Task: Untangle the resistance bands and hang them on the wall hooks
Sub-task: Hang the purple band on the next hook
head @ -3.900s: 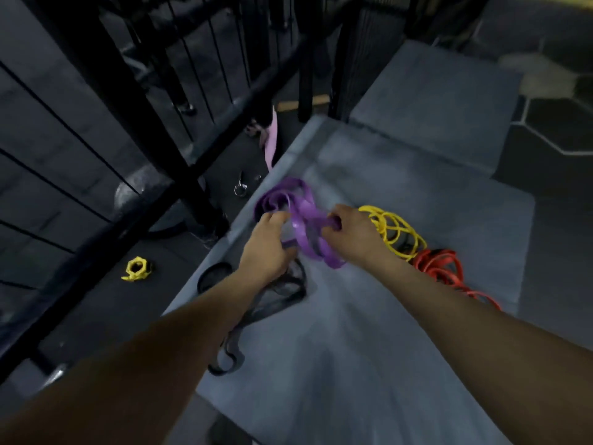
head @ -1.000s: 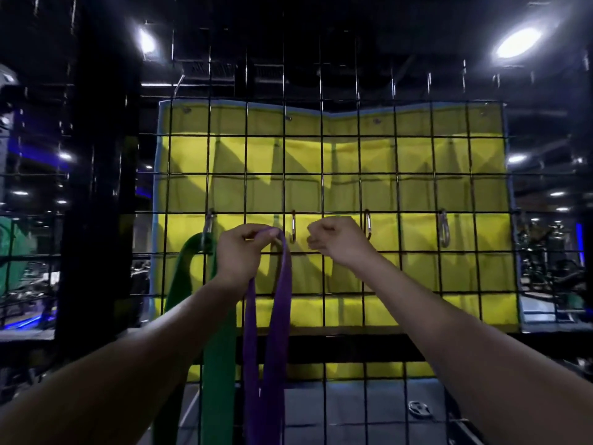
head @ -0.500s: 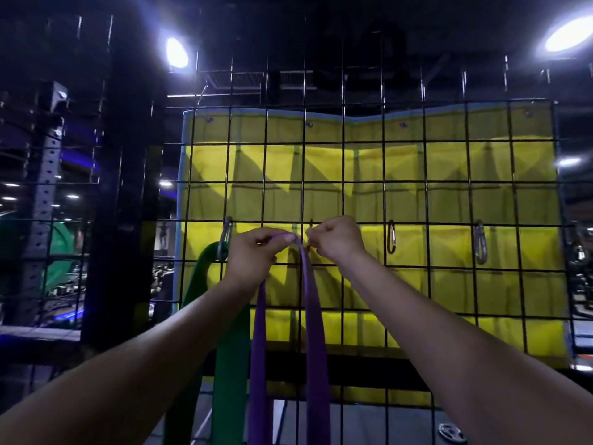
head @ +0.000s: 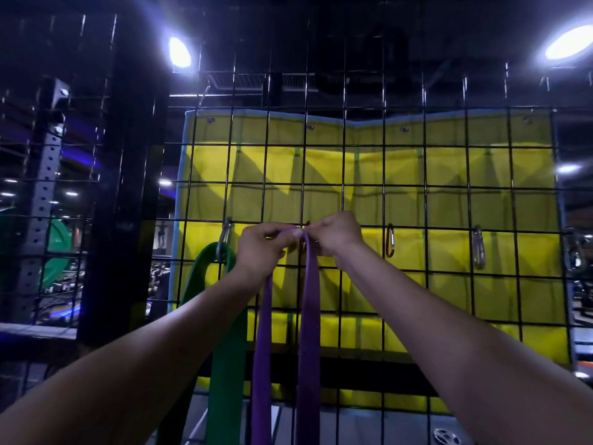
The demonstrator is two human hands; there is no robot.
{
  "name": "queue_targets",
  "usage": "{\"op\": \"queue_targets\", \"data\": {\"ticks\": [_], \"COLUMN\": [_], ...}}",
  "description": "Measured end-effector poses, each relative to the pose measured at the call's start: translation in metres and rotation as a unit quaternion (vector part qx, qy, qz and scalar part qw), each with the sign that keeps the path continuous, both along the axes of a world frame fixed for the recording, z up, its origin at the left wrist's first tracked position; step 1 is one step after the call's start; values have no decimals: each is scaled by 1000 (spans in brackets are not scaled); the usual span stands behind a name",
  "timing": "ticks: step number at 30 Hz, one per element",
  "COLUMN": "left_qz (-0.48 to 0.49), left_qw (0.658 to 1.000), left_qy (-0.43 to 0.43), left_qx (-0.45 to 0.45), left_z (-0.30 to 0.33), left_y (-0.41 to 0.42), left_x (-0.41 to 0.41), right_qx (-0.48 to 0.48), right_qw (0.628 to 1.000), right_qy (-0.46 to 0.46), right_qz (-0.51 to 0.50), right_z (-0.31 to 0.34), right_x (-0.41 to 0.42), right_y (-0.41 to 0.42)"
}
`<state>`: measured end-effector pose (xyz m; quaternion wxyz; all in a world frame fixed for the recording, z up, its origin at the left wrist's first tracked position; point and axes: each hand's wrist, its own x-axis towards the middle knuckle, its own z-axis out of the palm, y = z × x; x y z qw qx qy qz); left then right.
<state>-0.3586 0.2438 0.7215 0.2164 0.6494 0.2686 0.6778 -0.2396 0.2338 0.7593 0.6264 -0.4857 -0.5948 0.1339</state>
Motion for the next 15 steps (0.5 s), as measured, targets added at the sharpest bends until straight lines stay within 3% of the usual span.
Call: {"op": "queue_targets", "data": {"ticks": [8, 15], "left_qz": [22, 84], "left_qw": [999, 984], "left_qy": [17, 118], "left_qx": [29, 105], "left_z": [8, 7], "left_y": [14, 17], "left_x": [1, -7], "right_qx": [-2, 8], "right_qw": [1000, 998], "right_qy": [-15, -66], "right_qz": [12, -2], "right_z": [3, 5], "right_x": [4, 6], "right_y": [3, 7]}}
